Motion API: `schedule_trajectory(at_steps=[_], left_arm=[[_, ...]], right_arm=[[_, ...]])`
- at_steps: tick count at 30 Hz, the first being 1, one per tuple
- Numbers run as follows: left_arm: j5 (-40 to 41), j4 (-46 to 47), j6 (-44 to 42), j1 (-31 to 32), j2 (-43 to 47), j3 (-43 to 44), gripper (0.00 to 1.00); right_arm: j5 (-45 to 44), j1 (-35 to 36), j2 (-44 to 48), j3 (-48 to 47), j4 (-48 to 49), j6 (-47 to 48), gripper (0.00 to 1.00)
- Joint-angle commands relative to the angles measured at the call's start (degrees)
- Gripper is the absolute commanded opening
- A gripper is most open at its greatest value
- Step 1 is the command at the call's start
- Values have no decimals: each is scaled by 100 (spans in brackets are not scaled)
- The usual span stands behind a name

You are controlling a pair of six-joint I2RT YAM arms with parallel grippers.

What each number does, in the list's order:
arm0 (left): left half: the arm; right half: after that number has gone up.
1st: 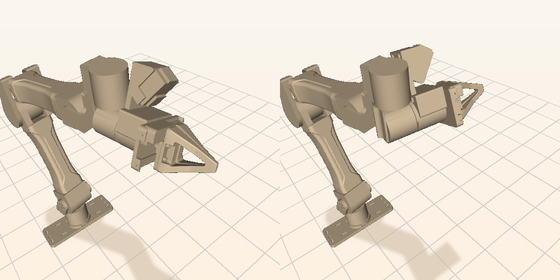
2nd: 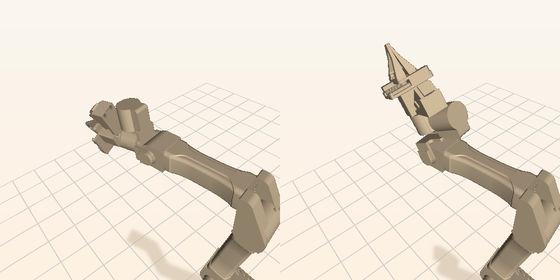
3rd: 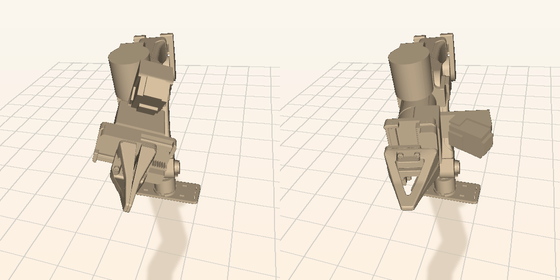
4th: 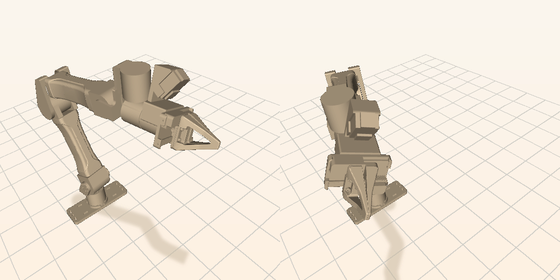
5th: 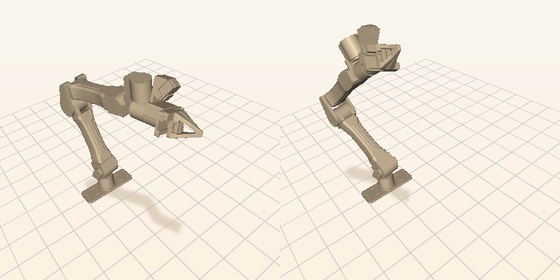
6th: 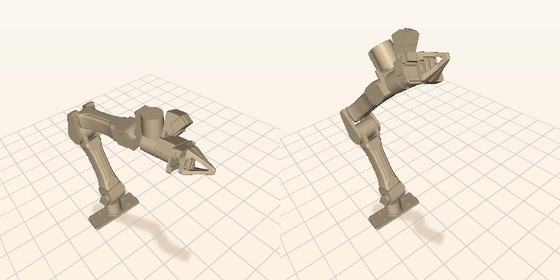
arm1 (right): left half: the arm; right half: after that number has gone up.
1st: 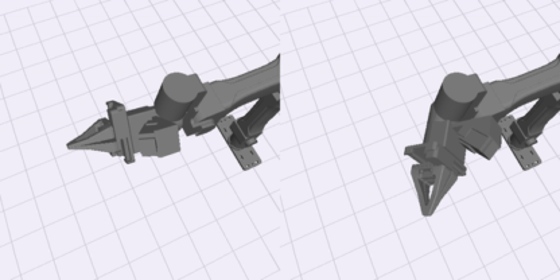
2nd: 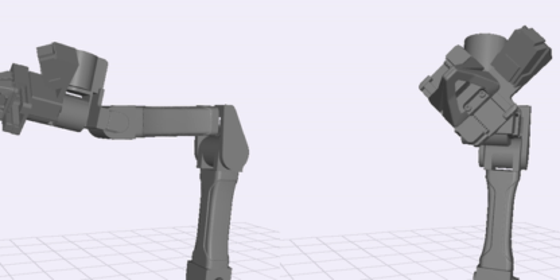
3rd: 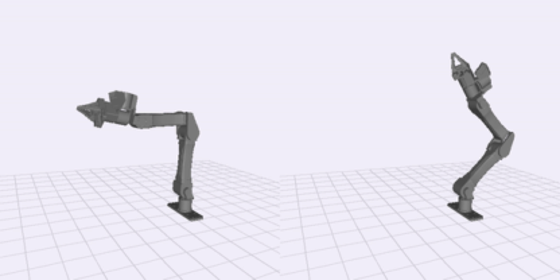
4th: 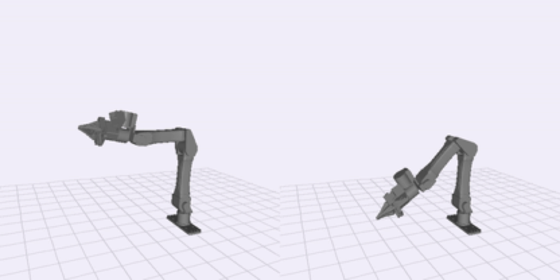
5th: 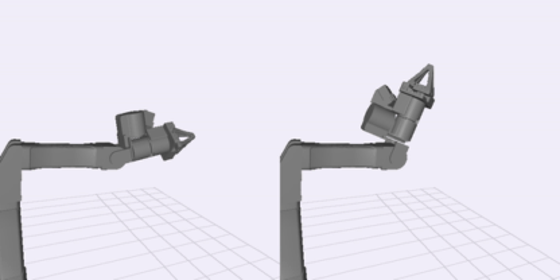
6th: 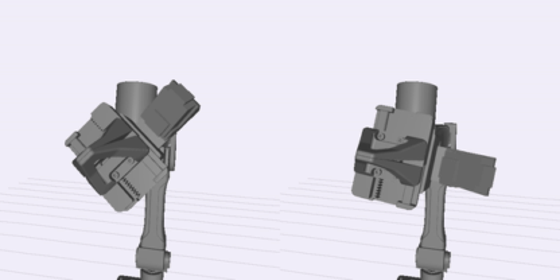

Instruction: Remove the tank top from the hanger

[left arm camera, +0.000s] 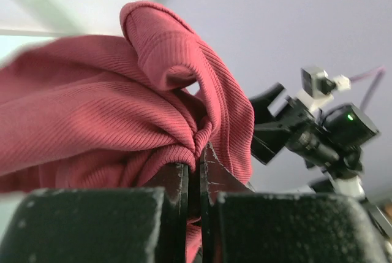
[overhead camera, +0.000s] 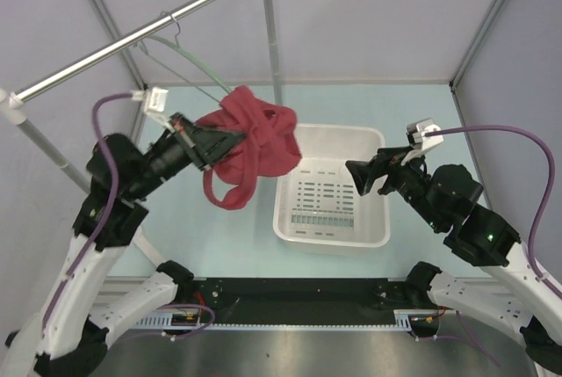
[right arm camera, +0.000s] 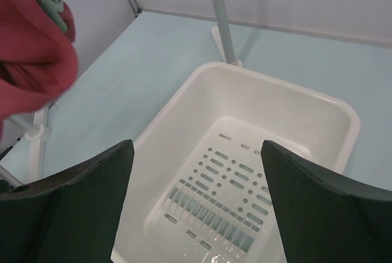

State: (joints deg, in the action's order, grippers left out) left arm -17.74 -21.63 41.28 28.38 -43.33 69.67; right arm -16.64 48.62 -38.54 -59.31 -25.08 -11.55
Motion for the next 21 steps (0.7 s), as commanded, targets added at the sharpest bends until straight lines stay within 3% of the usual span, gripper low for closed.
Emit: schedule_trajectory(at_steps=[1,7,11,17,20,21], left_arm=[[-1215,554,-199,605,-1105,424,0],[-829,1003,-488,1573,-2178,530,0],[189,748,-1190,1662,-2793,530,0],[16,387,-1640,1706,-3796,487,0],[68,326,-1798,1811,-3762,363,14],[199,282,-1851,1829,-3718,363,28]], right_arm=[[-287,-19,189,-336,-40,-119,90],[-480,-11,549,-336,-436,-400,90],[-568,-11,760,-336,-752,-690,90],[-735,-19,752,-310,-1323,-1252,89],[-752,-11,787,-134,-1368,-1472,90],[-761,-19,813,-81,-1359,-1629,90]])
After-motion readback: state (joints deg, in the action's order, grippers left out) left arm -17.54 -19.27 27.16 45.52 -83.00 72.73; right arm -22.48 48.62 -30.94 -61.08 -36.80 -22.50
